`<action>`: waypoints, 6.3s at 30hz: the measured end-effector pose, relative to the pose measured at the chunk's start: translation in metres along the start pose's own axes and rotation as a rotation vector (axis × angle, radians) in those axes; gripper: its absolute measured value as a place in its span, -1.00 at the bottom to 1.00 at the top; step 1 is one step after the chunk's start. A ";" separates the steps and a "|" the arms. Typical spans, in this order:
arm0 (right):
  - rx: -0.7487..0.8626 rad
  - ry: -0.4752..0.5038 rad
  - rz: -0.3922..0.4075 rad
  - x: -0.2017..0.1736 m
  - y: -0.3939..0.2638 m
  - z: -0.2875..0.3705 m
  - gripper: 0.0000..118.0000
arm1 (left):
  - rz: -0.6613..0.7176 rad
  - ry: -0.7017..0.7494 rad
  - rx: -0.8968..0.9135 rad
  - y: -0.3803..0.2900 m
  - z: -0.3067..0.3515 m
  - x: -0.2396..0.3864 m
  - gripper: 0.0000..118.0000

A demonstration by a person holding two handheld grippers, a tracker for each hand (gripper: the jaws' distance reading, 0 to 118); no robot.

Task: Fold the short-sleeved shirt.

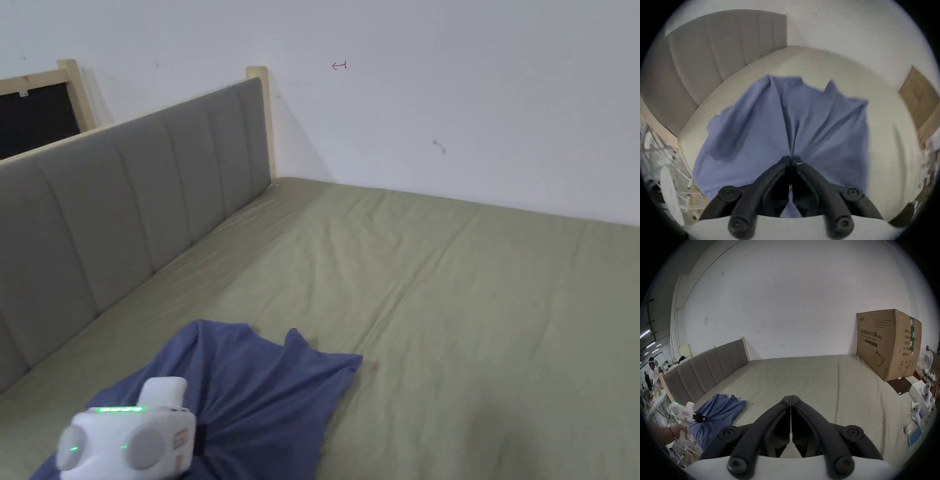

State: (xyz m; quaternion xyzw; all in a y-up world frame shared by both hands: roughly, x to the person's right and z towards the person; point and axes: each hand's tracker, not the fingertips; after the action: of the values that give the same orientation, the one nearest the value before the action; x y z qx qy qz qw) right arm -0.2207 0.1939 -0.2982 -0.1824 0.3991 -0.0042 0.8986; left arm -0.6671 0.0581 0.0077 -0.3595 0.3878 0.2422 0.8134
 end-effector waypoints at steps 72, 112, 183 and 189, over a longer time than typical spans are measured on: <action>0.030 -0.218 -0.083 0.113 -0.013 0.088 -1.00 | -0.175 -0.353 -0.050 0.030 0.055 0.233 0.86; -0.603 -0.060 -0.210 0.184 -0.058 -0.081 -0.88 | -0.098 -0.281 0.023 0.033 0.028 0.170 -0.96; -0.710 -0.215 -0.349 0.309 -0.122 0.073 0.45 | 0.014 -0.416 -0.261 -0.012 0.022 0.080 -0.06; -0.686 -0.300 -0.298 0.283 -0.106 0.083 0.79 | -0.003 -0.289 -0.155 -0.014 0.063 0.069 0.68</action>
State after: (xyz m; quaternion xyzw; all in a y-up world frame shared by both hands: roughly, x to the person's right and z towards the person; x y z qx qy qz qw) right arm 0.0468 0.0787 -0.4149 -0.5262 0.2109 0.0260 0.8234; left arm -0.5887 0.1055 -0.0147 -0.3832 0.2465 0.3191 0.8310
